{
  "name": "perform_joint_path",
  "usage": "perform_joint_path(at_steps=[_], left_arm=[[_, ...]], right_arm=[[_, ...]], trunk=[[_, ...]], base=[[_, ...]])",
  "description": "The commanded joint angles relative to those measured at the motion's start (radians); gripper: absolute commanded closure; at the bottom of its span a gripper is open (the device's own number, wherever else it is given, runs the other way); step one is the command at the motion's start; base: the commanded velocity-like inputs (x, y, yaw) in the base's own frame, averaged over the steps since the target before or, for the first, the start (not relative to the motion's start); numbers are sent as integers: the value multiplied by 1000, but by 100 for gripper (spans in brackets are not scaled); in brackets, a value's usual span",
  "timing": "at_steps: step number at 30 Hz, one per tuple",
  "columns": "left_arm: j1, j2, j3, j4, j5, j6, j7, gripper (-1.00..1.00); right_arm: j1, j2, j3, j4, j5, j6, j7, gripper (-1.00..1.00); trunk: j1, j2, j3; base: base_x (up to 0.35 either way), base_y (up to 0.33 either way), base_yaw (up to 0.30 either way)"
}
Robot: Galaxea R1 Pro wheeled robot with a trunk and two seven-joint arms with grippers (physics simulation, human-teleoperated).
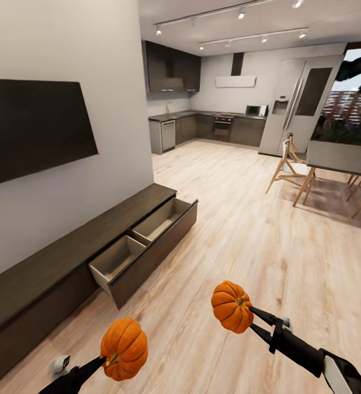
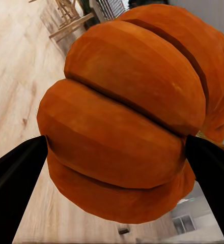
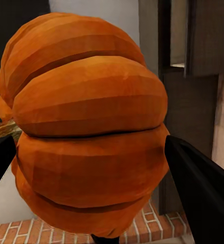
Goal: Place each of the two pumpkins and all three candles from the living room inside a cabinet in the living room (use any cabinet), then make sure every cabinet is closed, and position the cauldron so it is next to a table in the living room.
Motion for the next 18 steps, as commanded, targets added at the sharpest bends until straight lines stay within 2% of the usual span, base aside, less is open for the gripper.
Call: perform_joint_path(at_steps=[1,18], left_arm=[[-1,1,-6,0,10,10,-1,100],[-1,1,-6,0,9,10,0,100]], right_arm=[[-1,0,-1,0,-5,8,3,100],[-1,0,-1,0,-5,8,3,100]], trunk=[[0,-1,-2],[0,-1,-11]], base=[[0,0,-268],[0,0,-269]])
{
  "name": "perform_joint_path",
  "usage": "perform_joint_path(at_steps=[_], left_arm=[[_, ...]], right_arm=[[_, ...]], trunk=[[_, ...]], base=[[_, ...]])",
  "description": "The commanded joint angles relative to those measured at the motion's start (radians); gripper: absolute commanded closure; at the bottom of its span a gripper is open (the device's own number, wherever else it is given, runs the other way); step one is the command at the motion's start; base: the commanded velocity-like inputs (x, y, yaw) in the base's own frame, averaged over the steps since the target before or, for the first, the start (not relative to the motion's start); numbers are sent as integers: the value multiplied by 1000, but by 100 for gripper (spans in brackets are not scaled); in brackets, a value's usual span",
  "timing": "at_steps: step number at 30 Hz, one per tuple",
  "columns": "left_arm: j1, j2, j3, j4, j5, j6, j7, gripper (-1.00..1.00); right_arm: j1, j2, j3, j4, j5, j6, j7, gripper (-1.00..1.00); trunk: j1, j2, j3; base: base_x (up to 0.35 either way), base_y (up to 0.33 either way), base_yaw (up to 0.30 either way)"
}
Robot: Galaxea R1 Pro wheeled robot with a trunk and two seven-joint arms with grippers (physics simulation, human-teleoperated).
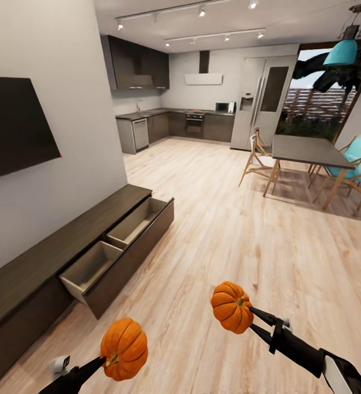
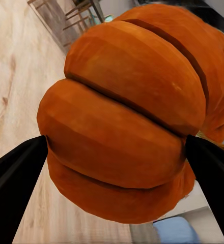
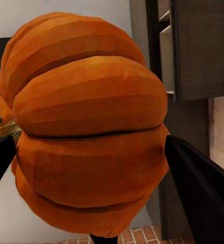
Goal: Place each of the two pumpkins and all three candles from the living room inside a cabinet in the living room (use any cabinet), then make sure every cabinet is closed, and position the cauldron so it is next to a table in the living room.
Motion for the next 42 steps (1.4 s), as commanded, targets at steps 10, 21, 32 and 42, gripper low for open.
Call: perform_joint_path(at_steps=[10,21,32,42], left_arm=[[-1,1,-6,0,10,10,0,100],[-1,1,-6,0,10,10,0,100],[-1,1,-6,0,10,10,1,100],[-1,0,-6,-1,9,10,4,100]], right_arm=[[-1,0,-2,0,-9,11,3,100],[-1,0,-2,0,-9,11,3,100],[-1,0,-2,0,-9,11,3,100],[-1,0,-9,0,-10,11,4,100]], trunk=[[0,-1,-7],[0,-1,-13],[0,-1,-19],[0,-1,-21]], base=[[0,0,-269],[0,0,-269],[11,-10,-267],[195,-162,-85]])
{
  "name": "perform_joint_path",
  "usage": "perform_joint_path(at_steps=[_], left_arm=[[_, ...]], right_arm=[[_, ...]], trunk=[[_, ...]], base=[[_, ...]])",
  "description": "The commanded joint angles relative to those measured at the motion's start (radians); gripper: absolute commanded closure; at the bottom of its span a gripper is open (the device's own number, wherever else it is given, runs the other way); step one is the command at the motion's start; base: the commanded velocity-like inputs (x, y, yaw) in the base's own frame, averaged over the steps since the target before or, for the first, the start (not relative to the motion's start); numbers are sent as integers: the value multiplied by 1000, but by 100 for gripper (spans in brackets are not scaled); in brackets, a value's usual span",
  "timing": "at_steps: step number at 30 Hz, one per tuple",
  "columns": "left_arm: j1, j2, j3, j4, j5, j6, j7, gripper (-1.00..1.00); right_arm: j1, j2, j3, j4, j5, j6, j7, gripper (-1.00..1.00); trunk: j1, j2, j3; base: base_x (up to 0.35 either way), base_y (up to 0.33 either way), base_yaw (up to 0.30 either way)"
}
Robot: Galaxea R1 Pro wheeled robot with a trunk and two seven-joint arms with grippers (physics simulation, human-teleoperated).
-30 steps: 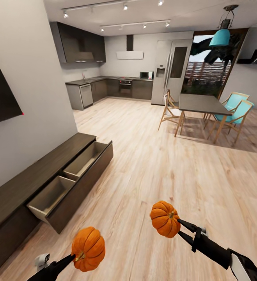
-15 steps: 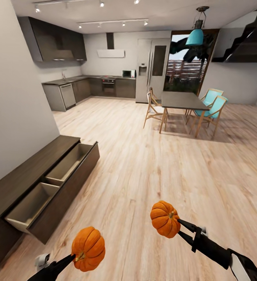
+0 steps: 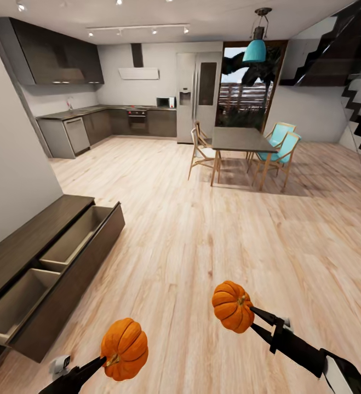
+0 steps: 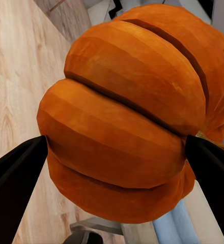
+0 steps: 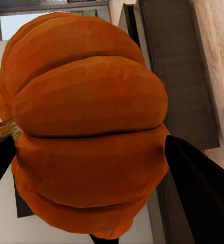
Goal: Place each of the two pumpkins and all three candles from the living room inside a cabinet in the living room (use any cabinet), then make sure every cabinet is closed, and position the cauldron so it is next to a table in the living room.
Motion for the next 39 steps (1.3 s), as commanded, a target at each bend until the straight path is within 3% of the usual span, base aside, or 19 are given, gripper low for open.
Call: perform_joint_path(at_steps=[1,8,39], left_arm=[[-1,1,-5,0,10,10,-2,100],[-1,1,-5,0,10,10,-1,100],[-1,1,-5,1,11,11,44,100]], right_arm=[[-1,-1,-2,0,-9,11,3,100],[-1,-1,-19,0,-9,11,3,100],[-1,-2,-20,0,-9,10,3,100]], trunk=[[0,-1,-1],[0,-1,-1],[0,-1,-1]], base=[[229,-185,-5],[237,-186,-1],[277,-156,0]])
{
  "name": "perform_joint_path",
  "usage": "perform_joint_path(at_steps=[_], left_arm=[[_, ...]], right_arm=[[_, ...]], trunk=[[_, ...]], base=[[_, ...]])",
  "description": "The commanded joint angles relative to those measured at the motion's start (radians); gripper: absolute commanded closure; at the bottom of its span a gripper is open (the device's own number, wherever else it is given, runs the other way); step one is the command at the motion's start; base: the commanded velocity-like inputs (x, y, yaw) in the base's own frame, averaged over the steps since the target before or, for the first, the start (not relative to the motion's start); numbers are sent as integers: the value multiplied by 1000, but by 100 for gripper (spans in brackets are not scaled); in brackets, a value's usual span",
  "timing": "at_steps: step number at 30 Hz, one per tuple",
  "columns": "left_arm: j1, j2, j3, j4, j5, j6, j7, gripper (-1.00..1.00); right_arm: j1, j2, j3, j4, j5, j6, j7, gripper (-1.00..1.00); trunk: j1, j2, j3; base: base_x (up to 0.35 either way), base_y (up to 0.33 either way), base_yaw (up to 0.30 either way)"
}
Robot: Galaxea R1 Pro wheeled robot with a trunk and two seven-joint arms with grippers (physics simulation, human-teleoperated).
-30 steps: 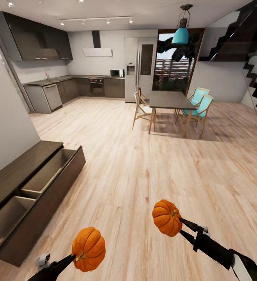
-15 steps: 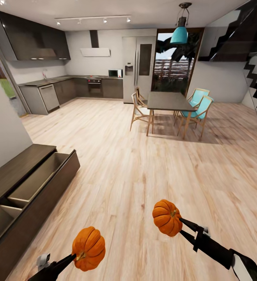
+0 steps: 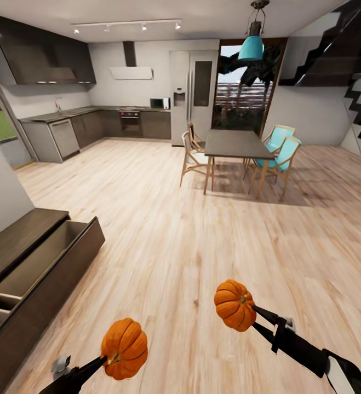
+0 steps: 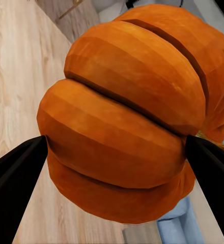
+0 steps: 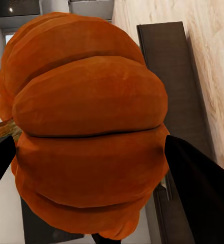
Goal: Place each of the two pumpkins and all three candles from the living room inside a cabinet in the living room (use any cabinet), then make sure every cabinet is closed, and position the cauldron so it is next to a table in the living room.
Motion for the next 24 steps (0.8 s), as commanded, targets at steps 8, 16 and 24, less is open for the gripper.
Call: perform_joint_path(at_steps=[8,16,24], left_arm=[[-1,1,-5,-1,11,9,-1,100],[-1,1,-5,-1,11,9,-1,100],[-1,1,-5,-1,11,9,0,100]], right_arm=[[-1,0,-2,0,-9,11,3,100],[-1,0,-2,0,-9,11,4,100],[-1,-1,-2,0,-9,10,4,100]], trunk=[[1,-1,-1],[1,-1,-1],[1,-1,-1]], base=[[309,-103,39],[309,-102,21],[309,-102,122]])
